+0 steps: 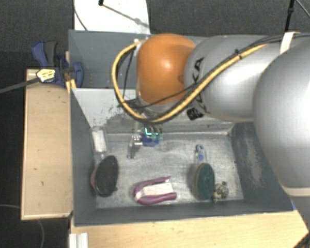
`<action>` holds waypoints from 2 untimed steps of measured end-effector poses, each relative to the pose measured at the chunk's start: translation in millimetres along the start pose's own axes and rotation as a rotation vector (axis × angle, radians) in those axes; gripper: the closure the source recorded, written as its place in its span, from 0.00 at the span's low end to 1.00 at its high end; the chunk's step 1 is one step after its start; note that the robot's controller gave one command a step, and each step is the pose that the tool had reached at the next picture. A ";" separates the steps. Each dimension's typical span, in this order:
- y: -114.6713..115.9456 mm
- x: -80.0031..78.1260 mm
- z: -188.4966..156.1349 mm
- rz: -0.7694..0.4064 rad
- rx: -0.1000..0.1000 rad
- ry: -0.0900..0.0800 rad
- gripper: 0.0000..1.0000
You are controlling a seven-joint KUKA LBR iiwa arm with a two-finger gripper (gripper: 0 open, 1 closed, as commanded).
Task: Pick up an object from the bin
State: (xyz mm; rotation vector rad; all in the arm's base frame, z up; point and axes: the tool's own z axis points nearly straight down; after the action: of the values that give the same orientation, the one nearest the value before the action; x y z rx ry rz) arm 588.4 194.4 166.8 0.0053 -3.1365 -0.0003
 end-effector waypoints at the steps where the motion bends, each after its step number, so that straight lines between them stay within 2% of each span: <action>1: -71.1 -4.4 95.5 -0.133 -0.003 -0.013 0.00; 2: -107.2 -5.8 93.6 0.009 -0.005 -0.011 0.00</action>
Offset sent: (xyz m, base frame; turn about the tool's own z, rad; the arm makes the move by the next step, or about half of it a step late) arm 0.0019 -0.0707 -0.0968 -0.1351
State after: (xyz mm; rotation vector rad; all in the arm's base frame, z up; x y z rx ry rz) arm 594.1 87.2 73.2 -0.0095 -3.1470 -0.0074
